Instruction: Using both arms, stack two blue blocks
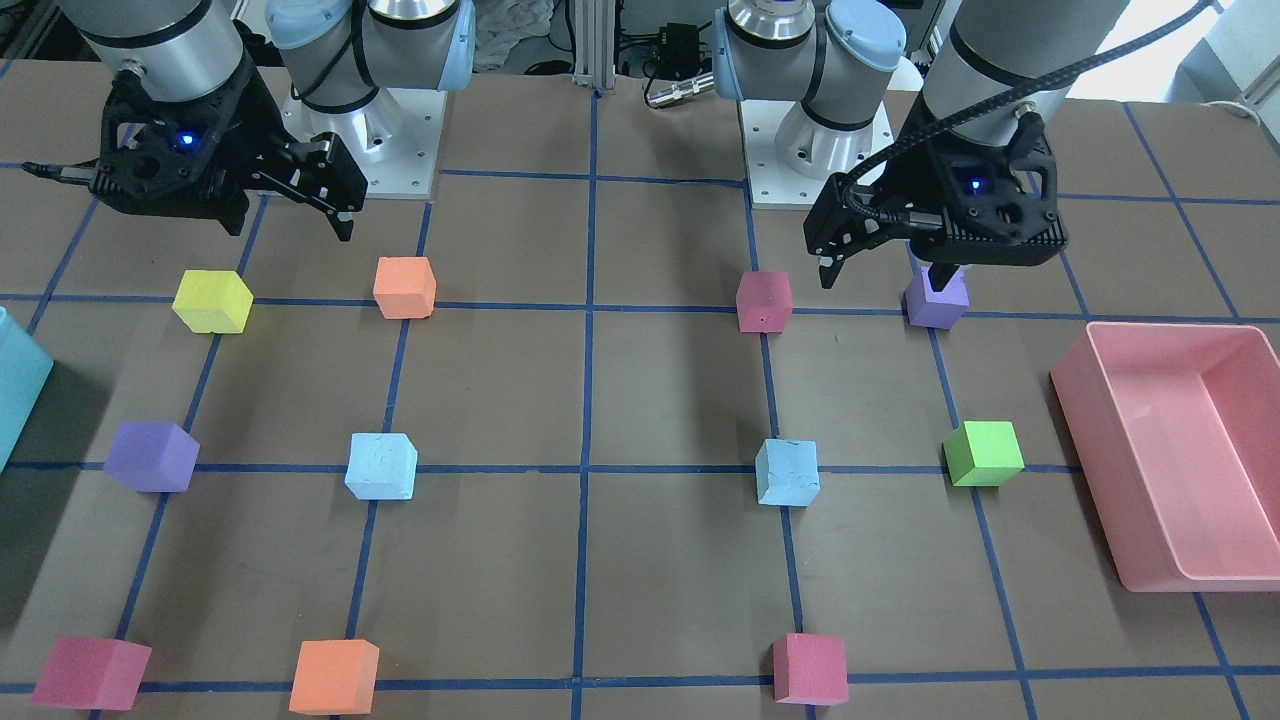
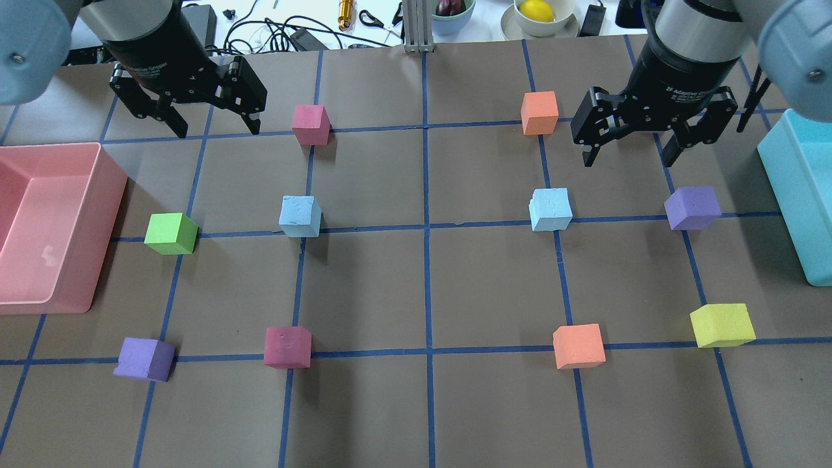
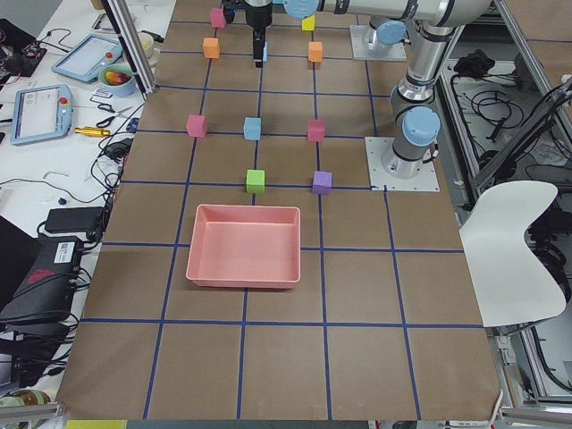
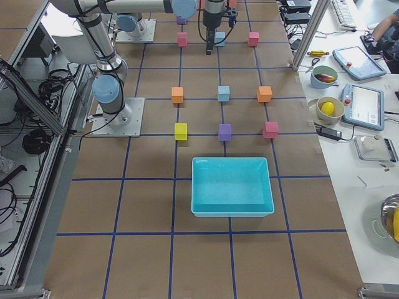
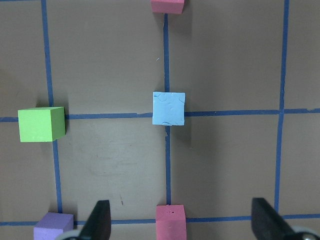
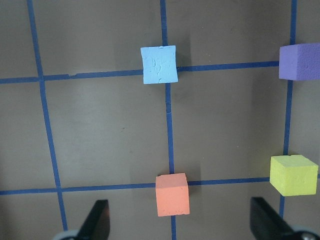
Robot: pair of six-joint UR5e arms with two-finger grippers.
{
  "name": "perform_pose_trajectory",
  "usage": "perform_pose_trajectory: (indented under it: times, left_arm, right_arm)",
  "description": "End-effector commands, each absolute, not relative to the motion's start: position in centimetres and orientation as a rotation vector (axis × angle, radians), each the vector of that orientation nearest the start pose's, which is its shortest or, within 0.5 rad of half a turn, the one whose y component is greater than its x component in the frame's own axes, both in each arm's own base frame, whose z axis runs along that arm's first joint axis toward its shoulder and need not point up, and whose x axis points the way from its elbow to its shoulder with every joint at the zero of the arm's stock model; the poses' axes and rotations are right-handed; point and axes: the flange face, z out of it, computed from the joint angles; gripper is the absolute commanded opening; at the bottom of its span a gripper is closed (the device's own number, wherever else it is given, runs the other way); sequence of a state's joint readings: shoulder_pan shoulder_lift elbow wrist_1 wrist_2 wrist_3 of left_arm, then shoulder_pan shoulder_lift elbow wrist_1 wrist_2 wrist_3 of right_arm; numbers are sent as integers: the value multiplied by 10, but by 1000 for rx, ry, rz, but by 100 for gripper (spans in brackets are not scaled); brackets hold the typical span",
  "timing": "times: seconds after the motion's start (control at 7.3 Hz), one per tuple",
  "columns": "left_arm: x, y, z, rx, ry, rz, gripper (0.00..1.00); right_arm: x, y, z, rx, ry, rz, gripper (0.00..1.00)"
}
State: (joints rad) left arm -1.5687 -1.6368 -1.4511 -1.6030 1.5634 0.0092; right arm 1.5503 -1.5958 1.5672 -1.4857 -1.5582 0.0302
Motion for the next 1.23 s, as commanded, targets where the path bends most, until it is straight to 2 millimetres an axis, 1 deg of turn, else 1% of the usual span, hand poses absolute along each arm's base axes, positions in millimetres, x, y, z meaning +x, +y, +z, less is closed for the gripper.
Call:
perform_pose_trajectory:
  times: [0.0,0.14,0.27,0.41,0.55,0.68,0.82,0.96,1.1]
  left_arm:
    - [-133,-522,510,12,3150,-34,100]
    - [-133,-522,509,12,3151,-32,100]
    - [-135,-524,503,5,3151,-12,100]
    - [-139,-531,493,10,3148,14,100]
    - [-143,-539,486,12,3155,5,100]
    - [-144,-549,463,7,3154,63,100]
    - [-144,-561,427,23,3152,101,100]
    - [-144,-577,389,36,3153,61,100]
    - [-145,-589,350,41,3155,29,100]
  right_arm:
    - [126,-478,492,75,3127,94,100]
    - [125,-478,492,80,3127,94,100]
    - [125,-478,492,80,3127,91,100]
    - [126,-477,492,84,3127,94,100]
    - [126,-478,491,94,3127,99,100]
    - [126,-477,490,92,3127,106,100]
    - [126,-478,490,92,3129,106,100]
    - [125,-488,474,90,3129,149,100]
    - [121,-511,435,74,3141,253,100]
